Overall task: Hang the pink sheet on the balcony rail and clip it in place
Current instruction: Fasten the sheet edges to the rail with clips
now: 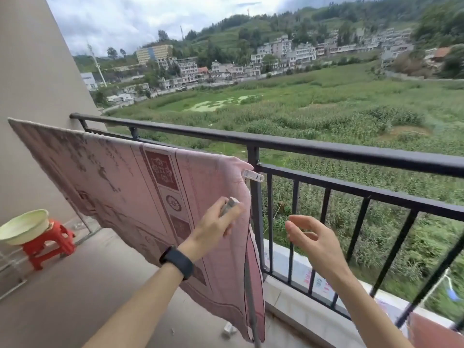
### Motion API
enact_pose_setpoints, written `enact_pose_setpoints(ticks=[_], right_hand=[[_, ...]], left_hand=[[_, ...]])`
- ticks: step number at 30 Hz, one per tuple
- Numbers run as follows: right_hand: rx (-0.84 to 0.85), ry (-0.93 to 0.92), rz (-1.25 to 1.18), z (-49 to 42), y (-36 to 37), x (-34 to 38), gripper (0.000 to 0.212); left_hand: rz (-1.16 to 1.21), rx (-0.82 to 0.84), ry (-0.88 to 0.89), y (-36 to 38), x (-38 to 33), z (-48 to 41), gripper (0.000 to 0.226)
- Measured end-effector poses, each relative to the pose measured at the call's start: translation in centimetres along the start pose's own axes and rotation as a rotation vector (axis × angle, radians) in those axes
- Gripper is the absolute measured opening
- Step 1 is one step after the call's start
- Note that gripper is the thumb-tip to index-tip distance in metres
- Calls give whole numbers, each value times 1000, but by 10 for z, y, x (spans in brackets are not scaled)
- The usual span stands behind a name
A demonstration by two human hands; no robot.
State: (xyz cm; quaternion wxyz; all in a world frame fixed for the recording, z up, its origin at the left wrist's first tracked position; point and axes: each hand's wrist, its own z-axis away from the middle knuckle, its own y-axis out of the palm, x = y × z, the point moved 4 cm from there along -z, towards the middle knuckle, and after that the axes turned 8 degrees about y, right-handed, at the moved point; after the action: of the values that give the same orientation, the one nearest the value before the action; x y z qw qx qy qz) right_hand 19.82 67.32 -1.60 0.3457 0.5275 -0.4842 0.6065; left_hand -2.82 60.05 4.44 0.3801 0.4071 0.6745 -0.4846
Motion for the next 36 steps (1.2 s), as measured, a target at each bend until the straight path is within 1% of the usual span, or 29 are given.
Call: enact_pose_setpoints(ticks=[1,3,5,8,9,10,11,13,15,17,18,20,22,23,24,25,26,27,28,29,30,31,32,34,36], right_hand=[[27,68,-35,10,10,-24,30],[87,200,-78,30,31,-72,22],[126,303,-71,51,51,-114,29],[191,399,-110,78,72,-157,46],[197,419,-119,85,76,-167,53],[193,427,-121,90,78,-173,56],[177,429,-127,94,79,-178,52],[110,427,-135,98,76,-184,33],[58,430,-144,102,71,-190,19],[36,441,-163,106,67,-196,15],[23,447,-164,108,65,-200,13],[-1,466,-154,111,63,-209,12],[-6,507,-142,114,63,-221,11],[-5,541,-127,114,65,-228,11],[-3,577,-105,114,67,-236,12],[-1,609,-85,114,68,-244,12],[2,634,-66,113,70,-250,13],[-1,657,-47,112,72,-258,13],[-8,677,-26,111,74,-264,14],[-14,699,-13,111,76,-270,15],[-21,714,-4,111,78,-275,16],[-27,727,2,112,80,-279,16],[-35,742,6,111,82,-284,17],[-71,781,0,112,88,-298,20],[-124,822,-15,112,96,-315,23]], left_hand=[[131,3,-158,15,29,13,35],[350,-31,-415,50,79,38,33],[428,-95,-537,82,115,58,32],[534,-175,-625,117,149,84,33],[563,-163,-644,127,154,91,33],[578,-133,-661,136,157,98,31],[567,-104,-674,143,162,103,24],[545,-61,-668,154,170,109,12],[538,-28,-662,161,174,113,12],[546,-1,-676,164,180,115,17],[539,15,-691,165,182,117,15],[446,72,-695,167,184,118,8],[234,165,-620,167,185,112,7],[66,217,-544,163,185,106,10],[-173,283,-427,156,184,98,16],[-502,356,-243,148,183,87,21],[-853,406,26,141,180,74,27],[-1126,461,325,140,176,64,34],[-1325,566,562,143,176,55,42],[-1479,737,697,147,180,46,49],[-1614,908,755,151,190,38,55],[-1761,1053,740,153,202,29,59],[-1894,1138,723,156,214,20,62],[-2106,1228,703,165,233,4,69],[-2199,1277,587,174,252,-10,69]])
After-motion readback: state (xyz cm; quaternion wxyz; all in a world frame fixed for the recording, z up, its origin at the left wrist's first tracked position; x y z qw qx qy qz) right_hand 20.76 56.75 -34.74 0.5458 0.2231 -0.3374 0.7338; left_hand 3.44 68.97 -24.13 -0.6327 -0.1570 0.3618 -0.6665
